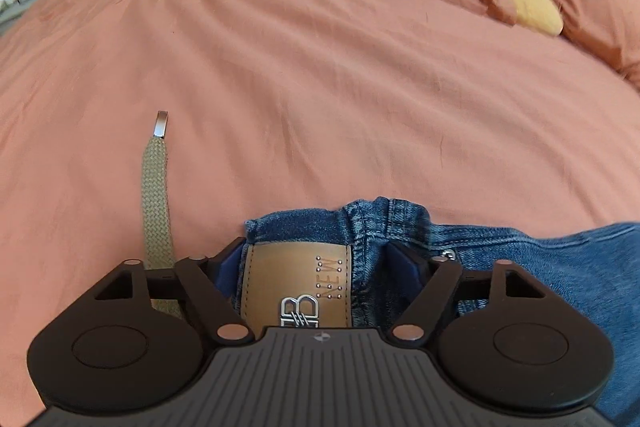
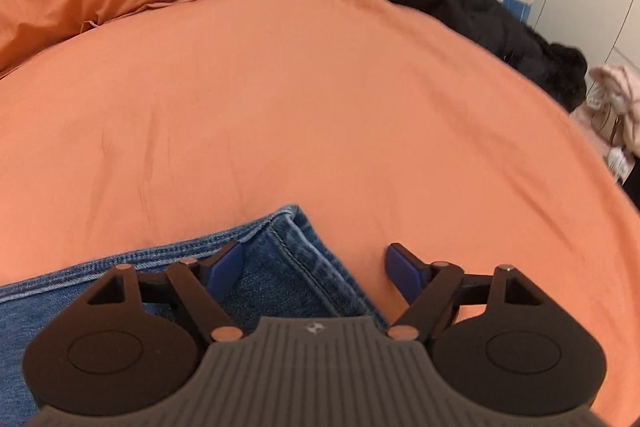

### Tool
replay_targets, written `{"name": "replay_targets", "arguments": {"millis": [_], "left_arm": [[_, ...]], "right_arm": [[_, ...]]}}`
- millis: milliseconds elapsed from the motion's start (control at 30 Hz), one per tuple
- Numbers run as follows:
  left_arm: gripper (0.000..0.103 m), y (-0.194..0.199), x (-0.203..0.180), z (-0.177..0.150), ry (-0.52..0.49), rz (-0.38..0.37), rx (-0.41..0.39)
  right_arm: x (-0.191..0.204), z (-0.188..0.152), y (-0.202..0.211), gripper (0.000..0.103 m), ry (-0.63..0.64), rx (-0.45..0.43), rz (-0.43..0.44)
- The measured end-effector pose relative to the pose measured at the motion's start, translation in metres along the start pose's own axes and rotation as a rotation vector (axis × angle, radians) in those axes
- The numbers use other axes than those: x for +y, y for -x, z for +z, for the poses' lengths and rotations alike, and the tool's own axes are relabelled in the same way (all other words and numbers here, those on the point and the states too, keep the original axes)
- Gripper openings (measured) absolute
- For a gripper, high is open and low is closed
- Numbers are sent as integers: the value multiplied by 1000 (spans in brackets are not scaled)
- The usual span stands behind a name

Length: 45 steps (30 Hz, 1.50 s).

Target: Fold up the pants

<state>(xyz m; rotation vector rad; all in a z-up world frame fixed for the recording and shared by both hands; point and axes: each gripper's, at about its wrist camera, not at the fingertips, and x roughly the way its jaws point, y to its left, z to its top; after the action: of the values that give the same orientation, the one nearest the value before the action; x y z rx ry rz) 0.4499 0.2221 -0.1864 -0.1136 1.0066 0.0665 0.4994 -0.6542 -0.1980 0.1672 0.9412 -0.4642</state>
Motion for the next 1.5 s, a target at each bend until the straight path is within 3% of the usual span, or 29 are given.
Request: {"name": "replay_targets", "arguments": {"millis": [100,133,200,333,467,567,633,700,733,767,800,833,933,1100,1367,1500], "left_arm": [[62,6,-17,1,-54,70,-17],[61,9,-23,0,-72,96,-31],[57,19,-35,-3,-112,155,-77],[55,58,-45,-10,-89,254,-233],[54,89,-47,-6,-96,268,-348],[54,82,-48,3,-102,314,-345],[54,68,-51,6,-114,337,-305],[58,47,-55,9,-145,358,-230],[61,41,-56,7,-155,372,-206],[74,34,-58,7,-170,395,-182],[78,31,-57,5,-191,423,-158],[78,30,-56,5,-211,430,-153],[80,41,-50,6,-230,432,-183],[80,72,-39,1,-220,392,-171],[76,164,-41,-28,-416,253,-160],[76,213,-44,-56,-572,181,-140]], "right_arm": [[7,-1,5,28,33,-13,23],[10,0,9,5,61,-16,19],[17,0,22,0,97,-29,3],[19,6,61,0,144,-116,-46],[14,24,92,0,121,-229,-97],[21,32,93,0,127,-240,-120],[33,33,86,0,151,-236,-142],[43,32,67,0,171,-169,-179],[46,29,58,18,176,-162,-236],[48,27,54,51,183,-162,-286],[45,25,54,65,185,-160,-298],[42,23,57,70,179,-164,-275],[32,17,61,60,174,-126,-214],[10,-11,81,60,113,-54,-124],[-17,-66,154,62,230,7,-80],[-37,-89,206,60,308,17,-59]]}}
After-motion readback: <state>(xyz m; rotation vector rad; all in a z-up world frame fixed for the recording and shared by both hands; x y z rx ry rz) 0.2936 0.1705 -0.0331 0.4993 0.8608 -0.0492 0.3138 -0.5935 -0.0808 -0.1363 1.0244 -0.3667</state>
